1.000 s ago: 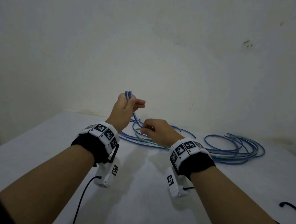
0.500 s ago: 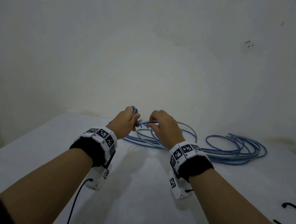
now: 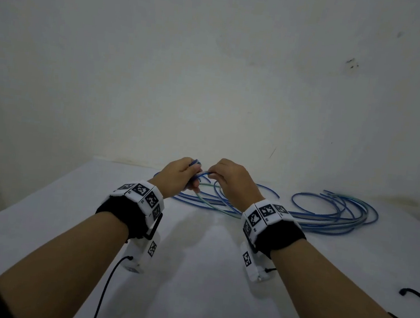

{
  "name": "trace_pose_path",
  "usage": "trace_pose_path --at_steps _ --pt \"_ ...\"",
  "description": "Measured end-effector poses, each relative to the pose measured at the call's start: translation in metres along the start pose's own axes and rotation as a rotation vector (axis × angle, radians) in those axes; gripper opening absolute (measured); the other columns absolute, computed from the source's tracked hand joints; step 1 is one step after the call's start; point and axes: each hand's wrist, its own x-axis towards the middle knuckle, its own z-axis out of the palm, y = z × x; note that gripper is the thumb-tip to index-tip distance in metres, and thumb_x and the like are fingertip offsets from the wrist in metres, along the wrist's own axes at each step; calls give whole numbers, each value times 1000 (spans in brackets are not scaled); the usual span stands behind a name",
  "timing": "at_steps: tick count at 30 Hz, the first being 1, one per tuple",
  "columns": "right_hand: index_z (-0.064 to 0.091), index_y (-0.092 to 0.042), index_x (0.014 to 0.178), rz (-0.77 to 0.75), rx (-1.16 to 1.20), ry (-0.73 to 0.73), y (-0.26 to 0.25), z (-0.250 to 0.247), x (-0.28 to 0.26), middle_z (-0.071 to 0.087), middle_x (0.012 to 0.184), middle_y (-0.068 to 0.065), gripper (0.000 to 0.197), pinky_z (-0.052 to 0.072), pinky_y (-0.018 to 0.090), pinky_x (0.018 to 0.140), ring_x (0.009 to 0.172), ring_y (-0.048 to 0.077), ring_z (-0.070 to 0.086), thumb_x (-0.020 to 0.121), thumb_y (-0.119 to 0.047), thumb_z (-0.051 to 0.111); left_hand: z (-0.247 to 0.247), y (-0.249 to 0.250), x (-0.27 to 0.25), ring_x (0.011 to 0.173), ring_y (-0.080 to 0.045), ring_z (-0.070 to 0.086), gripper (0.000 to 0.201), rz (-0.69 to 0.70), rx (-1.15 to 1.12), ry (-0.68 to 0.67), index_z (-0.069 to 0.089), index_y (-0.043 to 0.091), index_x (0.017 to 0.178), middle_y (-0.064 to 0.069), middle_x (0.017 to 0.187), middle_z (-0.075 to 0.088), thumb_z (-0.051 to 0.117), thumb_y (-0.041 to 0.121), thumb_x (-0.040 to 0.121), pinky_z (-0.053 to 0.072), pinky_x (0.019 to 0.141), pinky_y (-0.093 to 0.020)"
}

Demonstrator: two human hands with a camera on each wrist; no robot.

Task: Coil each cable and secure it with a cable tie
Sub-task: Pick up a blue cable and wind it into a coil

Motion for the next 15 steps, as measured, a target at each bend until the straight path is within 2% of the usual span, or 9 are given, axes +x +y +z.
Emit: trace_pose_path --at_steps 2,4,6,8,11,13,15 --pt "69 1 93 1 -40 -17 -2 0 1 64 85 18 26 45 40 67 77 35 60 90 -16 50 1 3 0 46 -5 57 24 5 -94 12 49 7 84 -8 66 56 36 18 101 45 48 -14" --pt "67 -4 93 29 -123 1 -3 -1 2 63 84 16 24 41 36 61 76 35 59 93 -18 48 -1 4 1 43 -3 50 25 22 -15 28 51 9 83 -6 66 56 36 19 101 42 48 -13" --pt "64 -8 96 66 -226 2 -6 -1 2 62 86 12 22 32 32 59 77 32 58 97 -21 46 -3 4 3 46 -7 49 27 44 101 25 52 13 80 -3 66 58 36 21 101 41 49 -15" --pt "61 -11 99 107 -281 -8 -9 0 1 61 88 10 22 27 30 60 78 30 57 99 -23 43 -5 6 3 51 -13 50 28 37 155 6 53 10 81 -3 67 59 36 22 101 42 50 -17" --pt "60 -12 102 131 -279 -24 -11 3 1 61 89 10 20 29 30 60 79 30 57 99 -21 42 -8 7 3 54 -16 51 28 34 224 9 53 4 88 -3 67 58 36 22 100 43 50 -19" --pt "60 -10 99 112 -223 -79 -9 4 4 61 88 13 22 32 32 62 80 33 57 99 -21 41 -11 6 2 56 -17 52 26 48 254 29 52 5 88 -3 67 58 38 23 100 46 57 -26" --pt "60 -10 94 77 -187 -170 -6 6 7 61 88 13 24 39 37 71 81 36 54 99 -23 40 -15 3 1 58 -16 54 25 54 327 39 52 10 84 0 66 60 38 25 100 46 65 -31"
